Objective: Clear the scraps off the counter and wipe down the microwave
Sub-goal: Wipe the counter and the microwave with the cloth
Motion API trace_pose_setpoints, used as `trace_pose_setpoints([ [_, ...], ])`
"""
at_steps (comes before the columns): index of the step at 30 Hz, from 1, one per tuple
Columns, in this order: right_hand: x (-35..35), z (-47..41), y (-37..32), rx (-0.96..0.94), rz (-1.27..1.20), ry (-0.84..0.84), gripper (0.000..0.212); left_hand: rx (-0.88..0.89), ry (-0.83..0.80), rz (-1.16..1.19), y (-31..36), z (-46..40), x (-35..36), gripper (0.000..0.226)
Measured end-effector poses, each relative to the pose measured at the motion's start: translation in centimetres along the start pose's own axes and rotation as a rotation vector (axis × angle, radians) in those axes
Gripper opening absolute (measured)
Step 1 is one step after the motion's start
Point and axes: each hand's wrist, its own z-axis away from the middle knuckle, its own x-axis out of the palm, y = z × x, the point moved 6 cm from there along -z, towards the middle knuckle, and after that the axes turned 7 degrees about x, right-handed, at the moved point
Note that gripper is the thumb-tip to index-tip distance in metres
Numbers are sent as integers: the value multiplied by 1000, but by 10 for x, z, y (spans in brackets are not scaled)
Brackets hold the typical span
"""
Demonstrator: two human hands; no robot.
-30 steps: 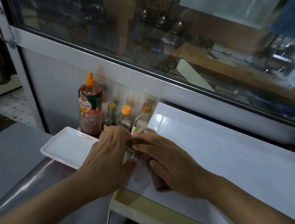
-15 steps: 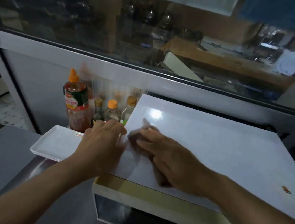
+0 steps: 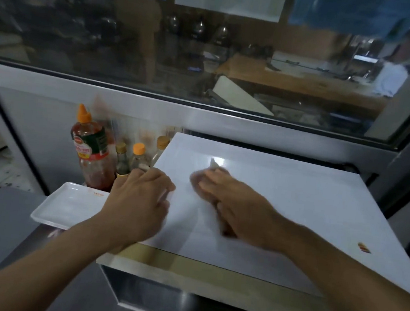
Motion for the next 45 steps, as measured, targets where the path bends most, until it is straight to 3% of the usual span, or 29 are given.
trace_pose_setpoints([
  [3, -4, 45, -7, -139, -61, -32, 43, -19, -21, -57, 10, 0, 0, 28],
  [5, -16, 40, 17, -95, -65, -109, 38, 22, -2, -78, 24, 0, 2, 31],
  [7, -31, 22, 56, -9, -4, -85, 47, 80, 18, -56, 43, -1, 6, 37],
  [10, -49, 7, 118, 291, 59, -48, 43, 121, 9, -27, 67, -2, 15, 35],
  [12, -45, 14, 115, 332, 77, -43, 45, 105, -3, -8, 73, 0, 19, 32],
  [17, -38, 91, 43, 3, -65, -30, 48, 60, -8, -27, 77, 0, 17, 31],
  [20, -49, 114, 57, -48, -121, -87, 44, 34, 15, -48, 79, 2, 16, 30],
  [23, -70, 101, 111, 31, -43, -85, 50, 27, 28, -44, 80, 4, 17, 30],
  [28, -79, 77, 175, 331, 132, -29, 45, -29, 15, -26, 82, 5, 17, 31],
  [30, -76, 77, 162, 366, 180, -34, 46, -60, -21, -28, 83, 6, 18, 32],
  [32, -72, 93, 134, 281, 165, -62, 47, -74, -42, -37, 86, 11, 17, 32],
  [37, -57, 165, 59, 80, 64, -74, 50, 8, 77, -28, 87, 40, 5, 23],
  [41, -59, 167, 57, 210, 45, -95, 53, -2, 58, 16, 76, 48, 4, 28],
  [45, -48, 128, 56, 419, 145, 16, 48, 28, 36, 12, 70, 48, 6, 31],
])
